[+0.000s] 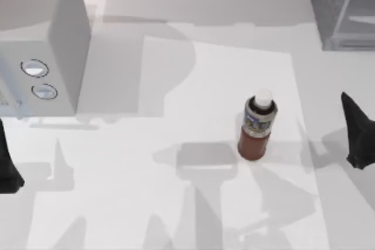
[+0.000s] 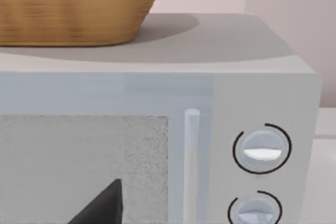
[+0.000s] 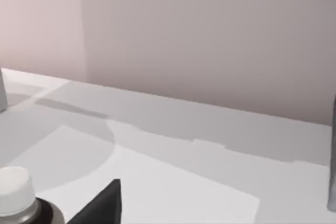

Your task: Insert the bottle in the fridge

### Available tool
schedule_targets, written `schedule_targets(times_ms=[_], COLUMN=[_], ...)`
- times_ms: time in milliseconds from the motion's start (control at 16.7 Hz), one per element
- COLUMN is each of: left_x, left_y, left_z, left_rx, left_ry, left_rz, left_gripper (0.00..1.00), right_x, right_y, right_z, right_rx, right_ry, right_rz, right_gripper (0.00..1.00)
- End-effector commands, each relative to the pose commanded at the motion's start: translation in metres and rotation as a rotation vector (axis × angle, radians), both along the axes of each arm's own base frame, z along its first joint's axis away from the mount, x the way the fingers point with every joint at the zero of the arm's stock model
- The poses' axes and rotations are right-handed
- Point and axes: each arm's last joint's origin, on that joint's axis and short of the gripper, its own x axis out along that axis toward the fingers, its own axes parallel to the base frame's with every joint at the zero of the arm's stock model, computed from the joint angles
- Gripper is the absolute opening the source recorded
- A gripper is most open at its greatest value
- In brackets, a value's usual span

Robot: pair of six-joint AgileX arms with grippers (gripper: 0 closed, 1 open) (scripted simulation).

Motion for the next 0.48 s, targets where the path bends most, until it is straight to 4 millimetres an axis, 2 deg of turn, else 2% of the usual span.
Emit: schedule_targets(times_ms=[240, 480], left_x=[0.0, 0.0], left_y=[0.0, 0.0], left_z=[0.0, 0.0], left_rx=[0.0, 0.0], left_ry=[0.0, 0.0], left_rz=[0.0, 0.0], left_gripper=[1.0, 1.0], right_x=[0.021, 0.031], right_y=[0.02, 0.038], right_z=[-0.025, -0.056], right_rx=[-0.012, -0.024], right_ry=[0.023, 0.044], right_rz=[0.133, 0.254], right_gripper=[1.0, 1.0])
